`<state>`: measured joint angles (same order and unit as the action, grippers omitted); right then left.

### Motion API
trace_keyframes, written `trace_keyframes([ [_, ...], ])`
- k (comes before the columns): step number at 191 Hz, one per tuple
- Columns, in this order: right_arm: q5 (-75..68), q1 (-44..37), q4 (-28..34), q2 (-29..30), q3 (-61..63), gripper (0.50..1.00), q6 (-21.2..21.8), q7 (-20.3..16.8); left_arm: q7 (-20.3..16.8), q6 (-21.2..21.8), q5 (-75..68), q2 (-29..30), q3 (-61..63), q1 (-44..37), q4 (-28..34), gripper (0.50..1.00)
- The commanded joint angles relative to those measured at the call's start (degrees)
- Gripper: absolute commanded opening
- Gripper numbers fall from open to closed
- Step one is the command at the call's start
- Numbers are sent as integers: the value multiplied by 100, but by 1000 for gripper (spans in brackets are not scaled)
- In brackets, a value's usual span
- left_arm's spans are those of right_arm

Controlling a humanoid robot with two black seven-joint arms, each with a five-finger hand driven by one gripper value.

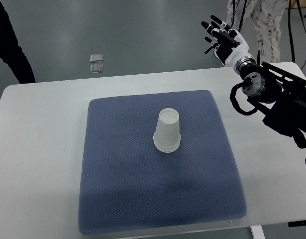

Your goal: Stack paper cups

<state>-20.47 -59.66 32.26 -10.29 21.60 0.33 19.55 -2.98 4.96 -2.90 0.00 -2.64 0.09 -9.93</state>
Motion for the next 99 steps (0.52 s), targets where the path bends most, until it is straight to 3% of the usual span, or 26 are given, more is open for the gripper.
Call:
trace_keyframes([
  [1, 8, 16, 0, 28, -7, 915, -7, 14, -1, 5, 0, 0, 0, 0, 0, 1000],
  [99, 8, 350, -18, 133, 90, 915, 2, 111, -1, 5, 0, 0, 0, 0, 0, 1000],
])
